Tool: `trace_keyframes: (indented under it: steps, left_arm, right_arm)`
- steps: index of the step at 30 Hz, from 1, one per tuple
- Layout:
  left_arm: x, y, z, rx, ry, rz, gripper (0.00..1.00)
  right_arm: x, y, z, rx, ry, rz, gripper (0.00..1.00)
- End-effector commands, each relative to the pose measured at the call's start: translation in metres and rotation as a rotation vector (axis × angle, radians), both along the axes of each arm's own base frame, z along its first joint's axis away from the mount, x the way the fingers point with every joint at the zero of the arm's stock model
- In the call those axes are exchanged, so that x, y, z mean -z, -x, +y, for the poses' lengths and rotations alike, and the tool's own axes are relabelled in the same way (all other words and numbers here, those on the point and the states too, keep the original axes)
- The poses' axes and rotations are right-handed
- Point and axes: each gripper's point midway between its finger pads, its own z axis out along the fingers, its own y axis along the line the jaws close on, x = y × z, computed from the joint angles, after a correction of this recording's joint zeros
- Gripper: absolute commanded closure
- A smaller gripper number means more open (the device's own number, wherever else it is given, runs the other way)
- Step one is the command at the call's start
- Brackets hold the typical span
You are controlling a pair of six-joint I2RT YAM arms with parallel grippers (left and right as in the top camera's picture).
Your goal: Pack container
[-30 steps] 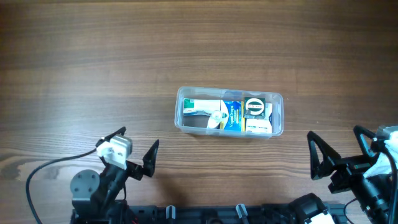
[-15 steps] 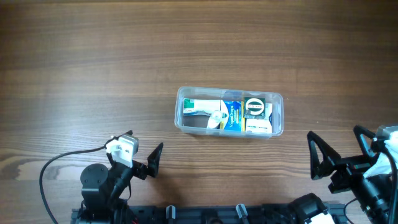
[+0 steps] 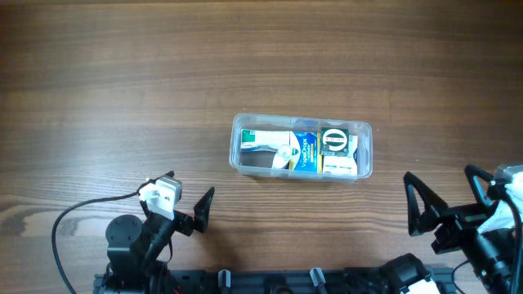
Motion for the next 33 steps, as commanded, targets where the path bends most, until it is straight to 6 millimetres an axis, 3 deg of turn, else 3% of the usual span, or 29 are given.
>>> trace_keyframes:
  steps: [1,11,17,21,26,33]
  left_arm:
    - [-0.001,0.001,-0.004,0.029,-0.006,-0.018,0.0]
    - [-0.001,0.001,-0.004,0.029,-0.006,-0.018,0.0]
    - [-0.001,0.001,-0.004,0.029,-0.006,-0.018,0.0]
    - [-0.001,0.001,-0.004,0.029,-0.006,-0.019,0.0]
    - [-0.001,0.001,-0.004,0.029,-0.006,-0.019,0.0]
    - [-0.001,0.001,-0.004,0.029,-0.006,-0.018,0.0]
  right_arm:
    - [-0.002,0.0,-0.002,0.008,0.01,-0.008,0.0]
    - [0.0,-0.001,-0.002,0.008,0.012,-0.004,0.0]
    - [0.016,-0.002,-0.003,0.011,0.047,0.042,0.0]
    - [0.026,-0.017,-0.013,0.07,0.134,0.016,0.0]
    - [0.068,-0.037,-0.019,0.135,0.123,-0.027,0.0]
    - [0.156,-0.046,-0.014,0.114,0.075,-0.029,0.0]
